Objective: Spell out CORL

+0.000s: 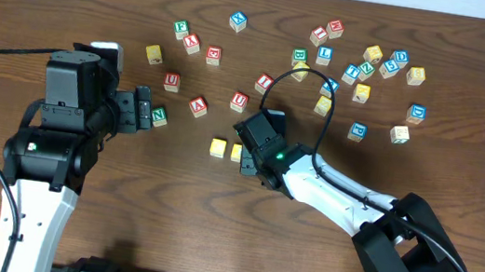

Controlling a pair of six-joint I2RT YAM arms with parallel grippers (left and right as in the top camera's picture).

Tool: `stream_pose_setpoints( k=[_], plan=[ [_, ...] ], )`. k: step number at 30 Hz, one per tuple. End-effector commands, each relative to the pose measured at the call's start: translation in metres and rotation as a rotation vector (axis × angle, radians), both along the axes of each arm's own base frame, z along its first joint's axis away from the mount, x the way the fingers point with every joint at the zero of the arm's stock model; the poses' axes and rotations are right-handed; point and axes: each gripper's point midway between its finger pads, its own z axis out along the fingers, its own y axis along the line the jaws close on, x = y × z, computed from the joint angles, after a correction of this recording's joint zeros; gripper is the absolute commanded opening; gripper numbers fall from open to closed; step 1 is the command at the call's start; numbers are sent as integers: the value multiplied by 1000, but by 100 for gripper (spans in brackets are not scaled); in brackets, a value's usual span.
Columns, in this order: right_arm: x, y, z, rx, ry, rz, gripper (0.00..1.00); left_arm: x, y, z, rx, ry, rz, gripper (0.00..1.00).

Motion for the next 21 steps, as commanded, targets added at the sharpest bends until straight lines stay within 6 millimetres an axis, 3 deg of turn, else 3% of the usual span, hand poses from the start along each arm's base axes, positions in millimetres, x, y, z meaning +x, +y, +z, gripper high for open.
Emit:
stream_pose_setpoints(
  k=[1, 21],
  plan=[
    [-5, 3, -3, -19, 4, 13, 17, 2, 1, 7, 8, -17, -6, 93],
    [-4, -1, 2, -53, 7, 8, 24, 2, 1, 7, 8, -17, -6, 93]
  ],
)
